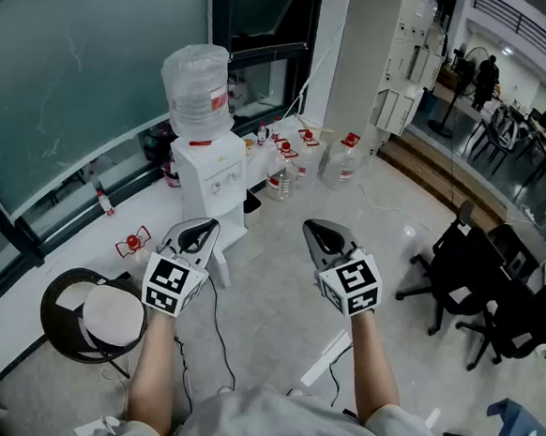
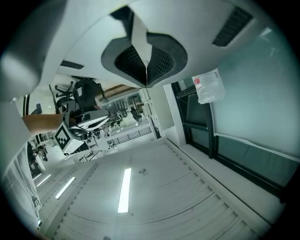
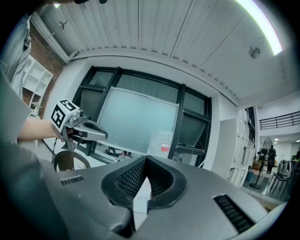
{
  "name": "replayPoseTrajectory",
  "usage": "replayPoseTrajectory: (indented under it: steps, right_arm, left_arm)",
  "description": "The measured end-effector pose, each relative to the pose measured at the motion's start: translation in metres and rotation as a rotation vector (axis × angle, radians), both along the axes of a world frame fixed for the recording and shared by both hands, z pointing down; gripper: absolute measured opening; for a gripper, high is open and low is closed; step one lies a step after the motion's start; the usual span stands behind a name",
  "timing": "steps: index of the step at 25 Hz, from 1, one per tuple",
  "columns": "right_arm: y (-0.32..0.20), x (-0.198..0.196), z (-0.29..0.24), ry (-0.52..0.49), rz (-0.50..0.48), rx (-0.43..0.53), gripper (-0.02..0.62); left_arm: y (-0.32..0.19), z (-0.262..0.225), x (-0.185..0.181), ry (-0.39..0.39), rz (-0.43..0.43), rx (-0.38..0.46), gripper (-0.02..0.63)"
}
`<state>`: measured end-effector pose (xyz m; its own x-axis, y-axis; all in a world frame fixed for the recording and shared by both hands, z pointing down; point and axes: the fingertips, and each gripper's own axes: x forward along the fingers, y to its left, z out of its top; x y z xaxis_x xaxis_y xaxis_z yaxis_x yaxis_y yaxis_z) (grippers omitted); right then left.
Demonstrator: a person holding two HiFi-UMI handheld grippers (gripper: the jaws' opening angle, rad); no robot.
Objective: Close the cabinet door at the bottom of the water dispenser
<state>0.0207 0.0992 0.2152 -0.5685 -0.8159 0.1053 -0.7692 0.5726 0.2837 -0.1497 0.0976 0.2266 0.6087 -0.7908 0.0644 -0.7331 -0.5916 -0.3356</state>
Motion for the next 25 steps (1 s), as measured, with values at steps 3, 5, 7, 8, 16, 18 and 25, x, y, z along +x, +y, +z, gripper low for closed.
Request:
replayPoseTrajectory:
  steps: [3,5,7,8,16,18,25]
  right_arm:
    - [0.0,0.001,0.0,0.012,-0.016,-0.001,0.028]
    - [-0.001,0.006,0.0,0.021,-0.022,0.003,0.027]
    - [-0.003,0.014,0.0,0.022,-0.027,0.008,0.027]
    - [-0.004,0.02,0.0,0.015,-0.032,0.01,0.028]
    - [-0.016,0.073,0.007,0.004,-0.071,0.022,0.028]
    - [-0.021,0.089,0.013,0.016,-0.076,0.016,0.028]
    - [-0.057,0.121,0.018,-0.026,-0.081,0.02,0.028]
  left_arm:
    - [-0.001,0.001,0.003,-0.006,0.006,-0.011,0.021]
    - [-0.002,0.001,0.007,-0.01,0.004,-0.012,0.021]
    - [-0.001,0.001,0.013,-0.017,-0.003,-0.013,0.021]
    - [0.0,0.002,0.018,-0.022,-0.008,-0.013,0.021]
    - [0.002,0.017,0.049,-0.036,-0.087,-0.039,0.021]
    - [0.002,0.021,0.057,-0.027,-0.116,-0.042,0.021]
    - [-0.014,0.03,0.074,-0.025,-0.172,-0.061,0.021]
